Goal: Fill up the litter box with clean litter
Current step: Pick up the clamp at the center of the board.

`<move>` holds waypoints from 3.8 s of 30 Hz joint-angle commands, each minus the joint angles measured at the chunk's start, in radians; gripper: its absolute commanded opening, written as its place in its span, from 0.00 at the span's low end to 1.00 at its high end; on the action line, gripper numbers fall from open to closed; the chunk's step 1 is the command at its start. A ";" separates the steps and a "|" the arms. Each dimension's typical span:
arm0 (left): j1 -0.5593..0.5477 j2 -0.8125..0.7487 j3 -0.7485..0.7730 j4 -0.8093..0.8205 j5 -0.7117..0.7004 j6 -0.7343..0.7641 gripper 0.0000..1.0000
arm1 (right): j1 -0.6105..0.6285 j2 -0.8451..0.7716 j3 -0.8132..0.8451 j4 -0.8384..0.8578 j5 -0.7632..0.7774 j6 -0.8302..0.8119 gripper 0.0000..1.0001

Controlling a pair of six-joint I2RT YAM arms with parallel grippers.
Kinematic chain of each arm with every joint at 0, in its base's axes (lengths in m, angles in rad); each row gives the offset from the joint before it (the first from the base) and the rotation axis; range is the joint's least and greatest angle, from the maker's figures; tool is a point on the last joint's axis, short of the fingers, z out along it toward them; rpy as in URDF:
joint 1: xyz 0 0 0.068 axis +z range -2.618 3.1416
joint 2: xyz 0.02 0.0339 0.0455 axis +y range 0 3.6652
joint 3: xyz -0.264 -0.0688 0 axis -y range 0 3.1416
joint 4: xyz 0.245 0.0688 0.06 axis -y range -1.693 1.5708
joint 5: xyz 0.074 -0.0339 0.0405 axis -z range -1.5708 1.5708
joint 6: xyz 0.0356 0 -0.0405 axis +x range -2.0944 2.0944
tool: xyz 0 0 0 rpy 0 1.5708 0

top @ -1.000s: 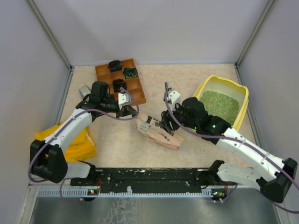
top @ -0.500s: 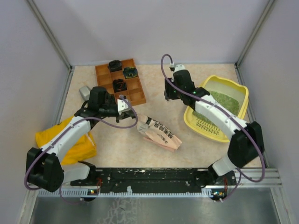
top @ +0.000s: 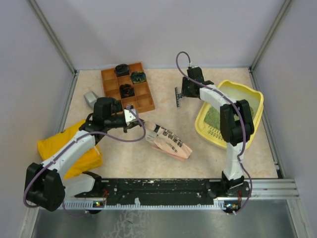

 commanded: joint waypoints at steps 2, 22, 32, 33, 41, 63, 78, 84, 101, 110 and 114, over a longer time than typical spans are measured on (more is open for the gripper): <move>-0.010 -0.001 0.011 0.062 -0.005 -0.039 0.00 | -0.033 0.114 0.136 0.046 -0.107 0.028 0.46; -0.011 0.111 0.184 0.065 -0.132 -0.136 0.00 | -0.050 0.230 0.214 0.106 -0.188 -0.003 0.00; -0.010 0.166 0.253 -0.009 -0.180 -0.208 0.00 | -0.064 -0.052 0.096 0.101 -0.228 -0.033 0.00; -0.009 0.171 0.260 -0.016 -0.179 -0.209 0.00 | -0.064 -0.091 0.074 0.081 -0.225 -0.035 0.00; -0.010 0.204 0.280 0.002 -0.230 -0.220 0.00 | -0.041 -0.482 -0.069 -0.093 -0.289 -0.031 0.00; -0.010 0.259 0.385 -0.082 -0.205 -0.230 0.04 | 0.148 -1.020 -0.568 -0.179 -0.567 0.038 0.00; -0.017 0.221 0.397 -0.048 -0.148 -0.352 0.51 | 0.148 -1.092 -0.646 -0.254 -0.416 0.026 0.00; -0.041 0.156 0.349 0.034 -0.144 -0.438 0.58 | 0.148 -1.105 -0.653 -0.249 -0.445 0.027 0.00; -0.055 0.142 0.204 0.131 -0.156 -0.898 0.59 | 0.148 -1.117 -0.717 -0.033 -0.593 0.111 0.00; -0.055 0.121 0.155 0.069 -0.088 -1.053 0.34 | 0.147 -1.076 -0.742 0.094 -0.723 0.200 0.00; -0.060 0.054 0.101 0.020 -0.080 -1.079 0.31 | 0.148 -1.071 -0.745 0.085 -0.747 0.206 0.00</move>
